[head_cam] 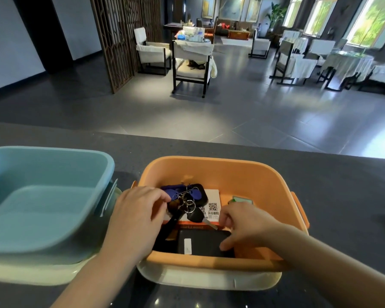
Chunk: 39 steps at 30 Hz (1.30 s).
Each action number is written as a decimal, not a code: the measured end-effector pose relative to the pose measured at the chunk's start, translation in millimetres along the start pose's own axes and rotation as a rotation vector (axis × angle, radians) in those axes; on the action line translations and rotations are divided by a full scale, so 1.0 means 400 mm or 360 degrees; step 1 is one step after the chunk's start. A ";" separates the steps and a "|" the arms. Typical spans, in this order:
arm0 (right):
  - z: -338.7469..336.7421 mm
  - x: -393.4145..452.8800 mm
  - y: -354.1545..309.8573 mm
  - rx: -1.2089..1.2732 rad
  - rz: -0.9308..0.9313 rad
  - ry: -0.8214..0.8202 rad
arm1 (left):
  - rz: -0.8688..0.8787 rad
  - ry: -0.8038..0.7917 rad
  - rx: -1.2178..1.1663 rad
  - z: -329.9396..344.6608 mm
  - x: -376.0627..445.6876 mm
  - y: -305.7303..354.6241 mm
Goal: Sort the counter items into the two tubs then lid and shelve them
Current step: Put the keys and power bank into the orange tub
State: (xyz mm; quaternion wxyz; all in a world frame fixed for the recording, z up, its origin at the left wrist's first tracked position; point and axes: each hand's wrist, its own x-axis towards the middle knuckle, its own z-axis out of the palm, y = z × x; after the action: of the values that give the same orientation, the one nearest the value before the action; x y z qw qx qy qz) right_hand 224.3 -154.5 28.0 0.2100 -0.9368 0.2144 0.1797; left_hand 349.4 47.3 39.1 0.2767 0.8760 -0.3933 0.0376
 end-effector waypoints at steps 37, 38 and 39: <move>0.174 -1.082 0.568 0.0222 0.1254 0.1442 | 0.1113 -0.0600 -0.0721 0.383 -0.329 0.974; 0.187 -1.108 0.606 0.0199 0.1275 0.1455 | 0.1087 -0.0609 -0.0748 0.407 -0.354 1.011; 0.197 -1.131 0.647 0.0177 0.1300 0.1451 | 0.1072 -0.0613 -0.0758 0.431 -0.377 1.049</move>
State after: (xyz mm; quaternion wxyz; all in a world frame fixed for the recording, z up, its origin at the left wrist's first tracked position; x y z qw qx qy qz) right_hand -300.4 -182.0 72.5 0.0598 -0.7492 0.6333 -0.1846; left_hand -78.4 -166.0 42.0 0.3646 0.6022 -0.6983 -0.1294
